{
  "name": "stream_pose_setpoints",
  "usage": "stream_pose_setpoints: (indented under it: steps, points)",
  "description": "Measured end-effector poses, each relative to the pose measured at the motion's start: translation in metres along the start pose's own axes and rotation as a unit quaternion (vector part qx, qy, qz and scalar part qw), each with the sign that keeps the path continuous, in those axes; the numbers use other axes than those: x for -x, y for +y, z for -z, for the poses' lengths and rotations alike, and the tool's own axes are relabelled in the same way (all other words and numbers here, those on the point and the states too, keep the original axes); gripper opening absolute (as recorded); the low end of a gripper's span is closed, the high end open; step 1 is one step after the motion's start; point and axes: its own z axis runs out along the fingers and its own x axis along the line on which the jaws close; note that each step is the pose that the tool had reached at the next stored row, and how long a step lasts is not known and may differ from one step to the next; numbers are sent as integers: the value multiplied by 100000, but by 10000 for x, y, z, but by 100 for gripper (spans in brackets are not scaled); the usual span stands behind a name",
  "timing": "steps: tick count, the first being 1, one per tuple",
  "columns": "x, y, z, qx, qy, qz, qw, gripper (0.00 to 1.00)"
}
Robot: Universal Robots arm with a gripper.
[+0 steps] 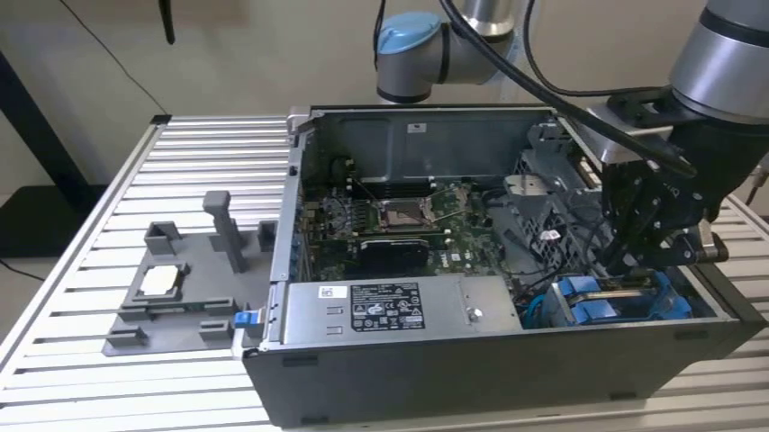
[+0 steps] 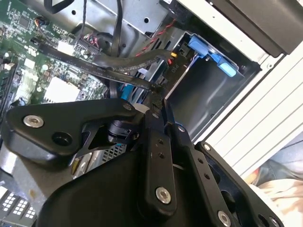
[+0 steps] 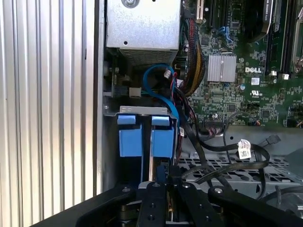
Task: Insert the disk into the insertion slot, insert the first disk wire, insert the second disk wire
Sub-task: 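Insert the second disk wire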
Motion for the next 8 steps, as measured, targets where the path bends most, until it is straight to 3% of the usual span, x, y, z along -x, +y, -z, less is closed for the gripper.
stream_pose_setpoints:
  steps: [8]
  points:
    - [1, -2, -24, -28, 16, -493, 99999, 16]
